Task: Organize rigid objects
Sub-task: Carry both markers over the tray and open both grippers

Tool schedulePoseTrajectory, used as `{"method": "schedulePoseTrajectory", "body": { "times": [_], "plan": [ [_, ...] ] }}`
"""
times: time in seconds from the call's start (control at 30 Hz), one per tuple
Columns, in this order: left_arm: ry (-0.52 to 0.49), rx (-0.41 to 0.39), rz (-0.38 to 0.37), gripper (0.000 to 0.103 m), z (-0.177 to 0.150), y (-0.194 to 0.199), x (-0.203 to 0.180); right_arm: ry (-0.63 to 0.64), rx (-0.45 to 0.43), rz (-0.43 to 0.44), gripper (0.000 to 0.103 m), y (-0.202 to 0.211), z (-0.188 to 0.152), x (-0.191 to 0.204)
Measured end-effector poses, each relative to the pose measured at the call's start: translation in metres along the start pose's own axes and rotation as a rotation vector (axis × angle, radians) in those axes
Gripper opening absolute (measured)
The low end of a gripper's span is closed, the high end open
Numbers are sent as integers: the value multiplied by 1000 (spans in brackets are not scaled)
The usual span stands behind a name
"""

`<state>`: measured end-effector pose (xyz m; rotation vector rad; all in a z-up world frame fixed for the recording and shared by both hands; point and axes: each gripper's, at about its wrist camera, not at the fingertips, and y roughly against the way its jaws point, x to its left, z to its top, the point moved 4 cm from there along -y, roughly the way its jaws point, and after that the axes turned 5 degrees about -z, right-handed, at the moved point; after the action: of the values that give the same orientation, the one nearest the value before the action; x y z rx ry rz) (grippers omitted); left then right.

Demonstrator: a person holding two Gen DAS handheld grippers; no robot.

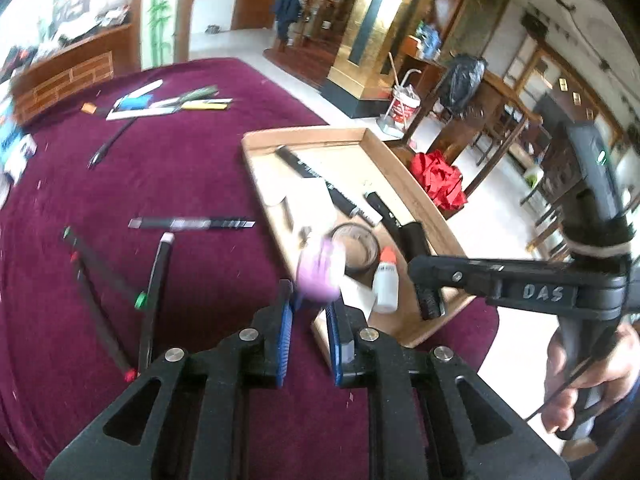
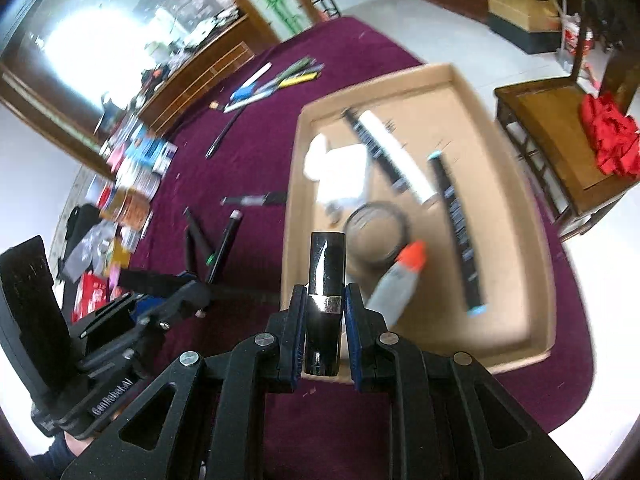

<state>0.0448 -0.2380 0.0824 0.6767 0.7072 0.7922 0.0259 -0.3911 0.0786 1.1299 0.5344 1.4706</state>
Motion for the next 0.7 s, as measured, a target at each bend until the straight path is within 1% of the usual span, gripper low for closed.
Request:
{"method": "schedulePoseTrajectory", "body": {
  "times": [0.07,0.13,0.17,0.23,0.4,0.5,0.57,0.7],
  "plan": [
    [3,21,-18,15,9,-13,-6,-6,-19,-8,16,4,15,-12],
    [26,46,-62,14,20,-27,-13,0,-26,-15,16,5,29,-23],
    [26,51,-63,14,25,-33,-18,3,-26,-20,16,3,38,-29],
    [13,56,-46,14,36,-45,-27,6,-12,-13,16,-5,55,-41],
    [32,93,-20,14,56,-85,-39,43,25,-14,16,-30,85,-62],
    [77,107,-3,14,65,-111,-38,53,58,-8,16,-48,101,-70],
    [114,110,-3,14,71,-124,-34,81,76,-23,16,-59,112,-72],
    [164,130,19,14,77,-143,-28,121,115,-37,16,-79,125,-76]
  ]
}}
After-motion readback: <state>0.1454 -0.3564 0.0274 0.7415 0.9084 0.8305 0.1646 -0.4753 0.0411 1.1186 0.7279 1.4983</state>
